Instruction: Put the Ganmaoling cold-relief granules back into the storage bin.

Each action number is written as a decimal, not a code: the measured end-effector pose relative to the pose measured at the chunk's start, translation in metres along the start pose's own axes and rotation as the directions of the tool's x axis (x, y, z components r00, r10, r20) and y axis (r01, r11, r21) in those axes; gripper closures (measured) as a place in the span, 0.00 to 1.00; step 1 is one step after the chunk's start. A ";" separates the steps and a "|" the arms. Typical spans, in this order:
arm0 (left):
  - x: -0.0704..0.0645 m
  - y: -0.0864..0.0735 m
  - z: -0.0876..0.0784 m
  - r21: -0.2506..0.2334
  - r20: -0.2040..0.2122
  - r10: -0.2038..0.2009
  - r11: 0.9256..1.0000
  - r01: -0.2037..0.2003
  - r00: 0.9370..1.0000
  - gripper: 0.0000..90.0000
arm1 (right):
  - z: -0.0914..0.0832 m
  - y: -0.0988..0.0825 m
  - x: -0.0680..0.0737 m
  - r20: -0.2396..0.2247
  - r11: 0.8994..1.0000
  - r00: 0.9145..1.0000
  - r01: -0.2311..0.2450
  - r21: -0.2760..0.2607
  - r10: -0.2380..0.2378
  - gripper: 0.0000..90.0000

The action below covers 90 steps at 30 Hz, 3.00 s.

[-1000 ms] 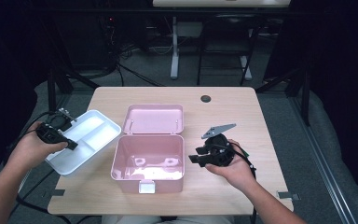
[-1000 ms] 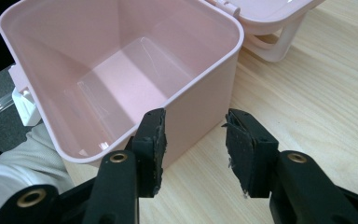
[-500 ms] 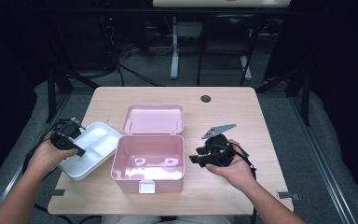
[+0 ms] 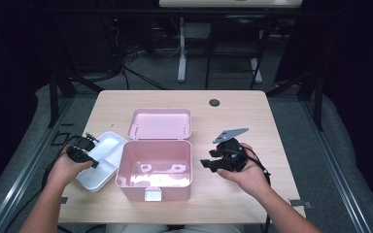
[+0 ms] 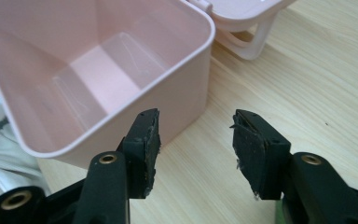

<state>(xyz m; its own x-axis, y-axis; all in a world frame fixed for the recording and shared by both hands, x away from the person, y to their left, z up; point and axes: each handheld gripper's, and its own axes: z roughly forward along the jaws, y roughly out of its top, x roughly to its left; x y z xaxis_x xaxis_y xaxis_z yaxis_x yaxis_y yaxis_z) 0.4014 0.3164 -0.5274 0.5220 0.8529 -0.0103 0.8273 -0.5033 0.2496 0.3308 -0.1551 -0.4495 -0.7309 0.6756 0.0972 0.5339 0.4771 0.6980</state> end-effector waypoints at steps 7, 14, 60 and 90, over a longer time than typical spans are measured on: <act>0.006 -0.010 0.009 0.014 0.001 -0.031 0.999 0.031 1.000 0.97 | 0.000 0.001 -0.012 0.020 0.999 1.000 0.011 0.036 -0.011 0.49; 0.001 -0.013 -0.007 -0.040 -0.010 -0.012 0.999 0.012 1.000 0.76 | -0.002 0.008 -0.035 0.102 0.986 0.994 -0.058 0.158 0.042 0.33; -0.005 -0.026 -0.036 -0.135 0.072 -0.034 0.990 0.044 0.997 0.48 | 0.033 -0.018 -0.105 0.209 0.786 0.973 -0.208 0.582 0.103 0.09; -0.005 -0.027 -0.037 -0.140 0.074 -0.031 0.989 0.041 0.997 0.48 | 0.021 0.004 -0.095 0.164 0.793 0.981 -0.182 0.582 0.105 0.17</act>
<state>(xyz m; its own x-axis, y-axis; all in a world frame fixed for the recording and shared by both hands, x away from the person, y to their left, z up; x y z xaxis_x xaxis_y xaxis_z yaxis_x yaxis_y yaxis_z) 0.3687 0.3304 -0.4986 0.5102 0.8554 -0.0898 0.8108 -0.4435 0.3819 0.4115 -0.2058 -0.4709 -0.5912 0.8048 0.0522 0.8036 0.5824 0.1228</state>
